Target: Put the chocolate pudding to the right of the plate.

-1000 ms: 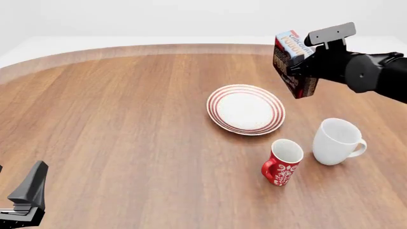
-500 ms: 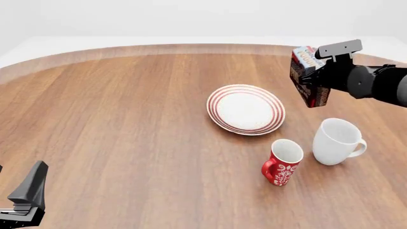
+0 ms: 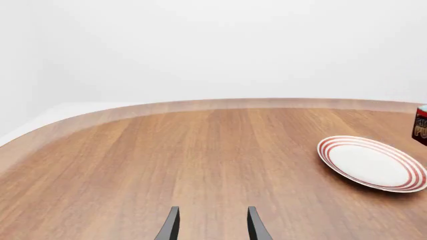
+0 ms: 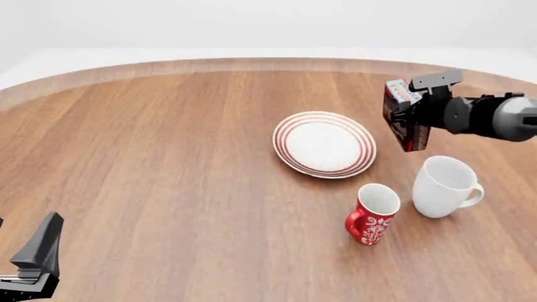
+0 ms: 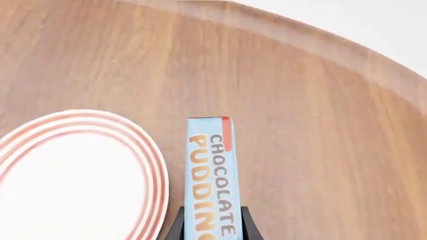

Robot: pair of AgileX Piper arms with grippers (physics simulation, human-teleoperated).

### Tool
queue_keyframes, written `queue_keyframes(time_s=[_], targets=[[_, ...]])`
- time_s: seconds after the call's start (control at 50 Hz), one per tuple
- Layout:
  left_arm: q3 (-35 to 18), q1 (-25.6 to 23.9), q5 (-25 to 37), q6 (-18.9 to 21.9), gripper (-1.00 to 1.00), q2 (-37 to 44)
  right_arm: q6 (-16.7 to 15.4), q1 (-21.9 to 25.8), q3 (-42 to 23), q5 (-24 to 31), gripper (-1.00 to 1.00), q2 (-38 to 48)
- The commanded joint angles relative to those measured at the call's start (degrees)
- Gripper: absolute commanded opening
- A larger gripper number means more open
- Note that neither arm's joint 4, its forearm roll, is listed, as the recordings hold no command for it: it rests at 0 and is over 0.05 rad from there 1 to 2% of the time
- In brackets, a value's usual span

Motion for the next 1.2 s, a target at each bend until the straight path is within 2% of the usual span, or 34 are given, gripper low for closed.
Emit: queue_keyframes(time_s=[0.02,0.28,0.42,0.44,0.46,0.48,0.5,0.54,0.64,0.72,0.74,0.76,0.78,0.8,0.82,0.86,0.92,0.94,0.98,1.0,1.02,1.04,1.06,1.08,1.1,1.12,1.14,1.16,1.18,1.2], targets=[[0.0,0.0,0.0,0.0,1.00,0.0,1.2,-0.6,-2.3,-0.7,-1.00,4.8],[0.0,0.0,0.0,0.0,1.00,0.0,0.8,-4.3,-1.1,-3.5,-1.00,8.0],[0.0,0.0,0.0,0.0,1.00,0.0,0.6,-4.3,-0.8,-4.4,-1.00,8.6],[0.0,0.0,0.0,0.0,1.00,0.0,-1.0,-4.0,-0.3,-5.1,-1.00,8.7],[0.0,0.0,0.0,0.0,1.00,0.0,-0.4,-3.5,0.1,-5.7,-1.00,8.5],[0.0,0.0,0.0,0.0,1.00,0.0,0.2,-5.0,-0.8,-5.5,1.00,8.7],[0.0,0.0,0.0,0.0,1.00,0.0,-0.8,-5.3,-0.8,-5.7,1.00,8.7],[0.0,0.0,0.0,0.0,1.00,0.0,-0.4,-5.2,0.6,-7.5,1.00,6.5],[0.0,0.0,0.0,0.0,1.00,0.0,-2.3,-5.2,2.4,-7.3,1.00,0.9],[0.0,0.0,0.0,0.0,1.00,0.0,-3.2,-4.9,2.3,-5.4,1.00,-2.2],[0.0,0.0,0.0,0.0,1.00,0.0,-3.2,-3.5,1.3,-2.7,1.00,-7.0],[0.0,0.0,0.0,0.0,1.00,0.0,-3.2,-3.5,1.3,-2.6,1.00,-7.0],[0.0,0.0,0.0,0.0,1.00,0.0,-5.8,-2.6,-0.2,0.7,1.00,-11.1],[0.0,0.0,0.0,0.0,1.00,0.0,-5.8,-2.6,-0.3,0.7,1.00,-11.1],[0.0,0.0,0.0,0.0,1.00,0.0,-6.3,-1.9,-3.2,4.7,1.00,-17.3],[0.0,0.0,0.0,0.0,1.00,0.0,-5.6,0.3,-9.4,11.2,1.00,-24.6],[0.0,0.0,0.0,0.0,1.00,0.0,-5.8,3.2,-18.8,18.9,1.00,-29.6],[0.0,0.0,0.0,0.0,1.00,0.0,-7.8,4.7,-24.9,23.3,1.00,-31.4],[0.0,0.0,0.0,0.0,1.00,0.0,-8.5,6.6,-30.9,27.3,1.00,-33.1],[0.0,0.0,0.0,0.0,1.00,0.0,-9.8,8.5,-37.0,30.9,1.00,-34.2],[0.0,0.0,0.0,0.0,1.00,0.0,-14.1,10.6,-43.9,34.7,1.00,-36.2],[0.0,0.0,0.0,0.0,1.00,0.0,-15.3,11.0,-47.4,36.4,1.00,-36.6],[0.0,0.0,0.0,0.0,1.00,0.0,-18.5,12.1,-51.8,37.2,1.00,-38.1],[0.0,0.0,0.0,0.0,1.00,0.0,-20.8,12.7,-52.7,35.8,1.00,-39.8],[0.0,0.0,0.0,0.0,1.00,0.0,-25.1,13.7,-52.8,31.5,1.00,-43.8],[0.0,0.0,0.0,0.0,1.00,0.0,-28.0,13.6,-51.0,28.4,1.00,-46.6],[0.0,0.0,0.0,0.0,1.00,0.0,-34.3,14.2,-44.8,19.8,1.00,-51.9],[0.0,0.0,0.0,0.0,1.00,0.0,-39.0,15.5,-39.4,13.8,1.00,-55.4],[0.0,0.0,0.0,0.0,1.00,0.0,-47.6,20.4,-31.6,4.3,1.00,-59.7],[0.0,0.0,0.0,0.0,1.00,0.0,-51.6,23.7,-27.1,-1.0,1.00,-61.3]])
